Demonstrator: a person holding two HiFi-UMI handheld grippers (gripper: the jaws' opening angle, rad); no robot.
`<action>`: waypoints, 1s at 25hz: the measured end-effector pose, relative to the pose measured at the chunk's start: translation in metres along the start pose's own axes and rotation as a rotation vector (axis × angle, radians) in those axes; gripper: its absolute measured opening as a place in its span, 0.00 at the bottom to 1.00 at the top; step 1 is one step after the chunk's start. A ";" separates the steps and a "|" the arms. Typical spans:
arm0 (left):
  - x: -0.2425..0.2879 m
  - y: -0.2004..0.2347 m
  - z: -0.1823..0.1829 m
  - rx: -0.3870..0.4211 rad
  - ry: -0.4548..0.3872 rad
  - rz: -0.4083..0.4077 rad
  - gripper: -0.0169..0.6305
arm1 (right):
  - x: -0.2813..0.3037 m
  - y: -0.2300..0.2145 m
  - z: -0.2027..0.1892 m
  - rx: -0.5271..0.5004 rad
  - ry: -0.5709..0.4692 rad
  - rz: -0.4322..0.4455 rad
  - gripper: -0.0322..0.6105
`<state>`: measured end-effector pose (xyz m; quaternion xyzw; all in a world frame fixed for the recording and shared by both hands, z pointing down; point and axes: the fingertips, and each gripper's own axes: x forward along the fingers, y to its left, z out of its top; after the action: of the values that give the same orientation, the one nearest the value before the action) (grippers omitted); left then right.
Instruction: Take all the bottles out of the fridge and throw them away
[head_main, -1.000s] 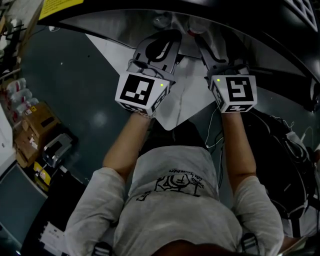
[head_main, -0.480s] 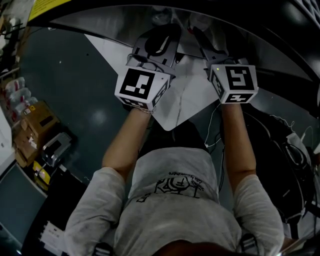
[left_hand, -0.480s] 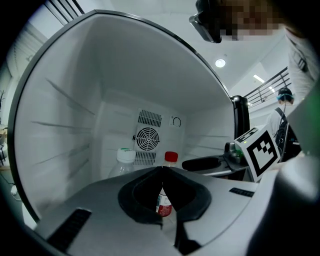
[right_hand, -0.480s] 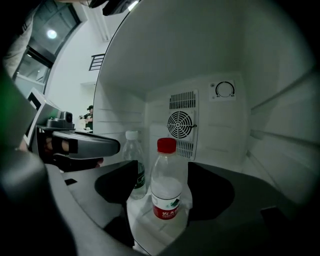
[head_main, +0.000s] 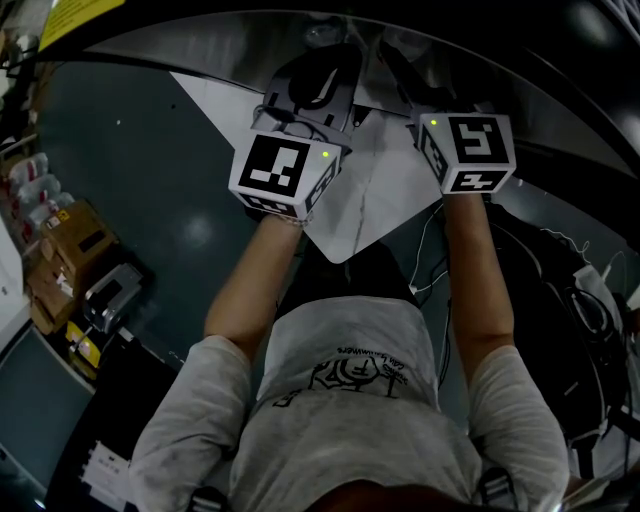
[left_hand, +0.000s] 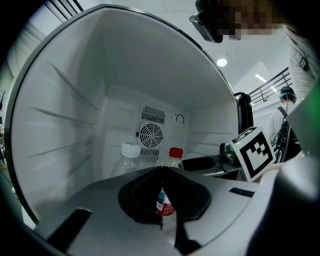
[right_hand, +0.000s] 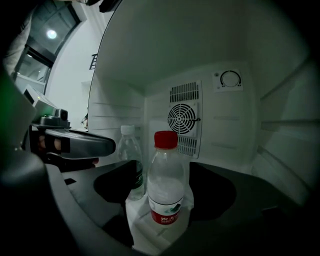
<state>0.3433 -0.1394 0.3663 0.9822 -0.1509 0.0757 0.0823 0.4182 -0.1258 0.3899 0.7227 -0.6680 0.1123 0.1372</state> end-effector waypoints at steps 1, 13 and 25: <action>0.001 0.001 0.000 0.000 0.000 0.000 0.05 | 0.002 0.000 0.000 -0.001 0.002 0.000 0.53; 0.006 0.002 0.004 -0.007 -0.002 0.008 0.05 | 0.014 -0.010 0.001 0.003 0.000 -0.013 0.53; -0.003 0.005 0.013 -0.007 -0.009 0.015 0.05 | 0.011 -0.007 0.012 -0.011 -0.013 -0.013 0.51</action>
<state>0.3409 -0.1456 0.3535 0.9811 -0.1587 0.0713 0.0845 0.4258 -0.1399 0.3825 0.7271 -0.6647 0.1029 0.1374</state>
